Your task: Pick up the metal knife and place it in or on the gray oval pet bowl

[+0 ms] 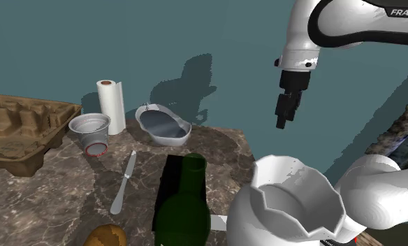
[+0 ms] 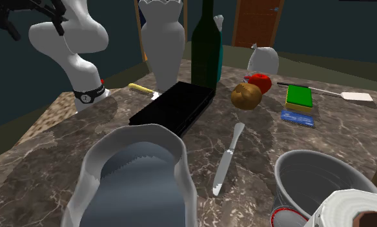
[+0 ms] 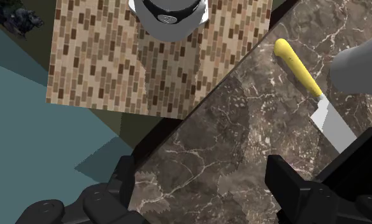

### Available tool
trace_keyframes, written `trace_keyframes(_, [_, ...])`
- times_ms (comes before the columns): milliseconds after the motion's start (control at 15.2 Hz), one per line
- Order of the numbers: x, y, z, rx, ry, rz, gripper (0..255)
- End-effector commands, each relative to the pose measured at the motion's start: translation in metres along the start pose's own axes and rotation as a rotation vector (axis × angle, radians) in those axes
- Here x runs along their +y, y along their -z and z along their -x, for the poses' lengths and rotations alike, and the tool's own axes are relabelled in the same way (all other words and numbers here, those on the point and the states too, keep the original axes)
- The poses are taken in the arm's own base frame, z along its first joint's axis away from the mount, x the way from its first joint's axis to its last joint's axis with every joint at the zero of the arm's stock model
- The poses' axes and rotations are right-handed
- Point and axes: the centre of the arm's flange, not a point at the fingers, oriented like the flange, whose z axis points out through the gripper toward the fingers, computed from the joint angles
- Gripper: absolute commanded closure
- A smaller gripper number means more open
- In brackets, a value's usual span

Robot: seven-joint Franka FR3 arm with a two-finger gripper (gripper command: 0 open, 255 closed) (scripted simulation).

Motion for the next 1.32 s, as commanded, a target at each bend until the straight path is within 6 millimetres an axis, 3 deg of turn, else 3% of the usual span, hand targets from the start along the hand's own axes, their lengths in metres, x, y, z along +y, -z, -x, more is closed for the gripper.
trace_keyframes(0, [0.000,0.000,0.000,0.000,0.000,0.000,0])
trace_keyframes(594, [-0.095,-0.040,-0.040,0.022,-0.182,-0.054,0])
trace_keyframes(1254, [-0.192,-0.076,-0.105,0.047,-0.384,-0.114,0])
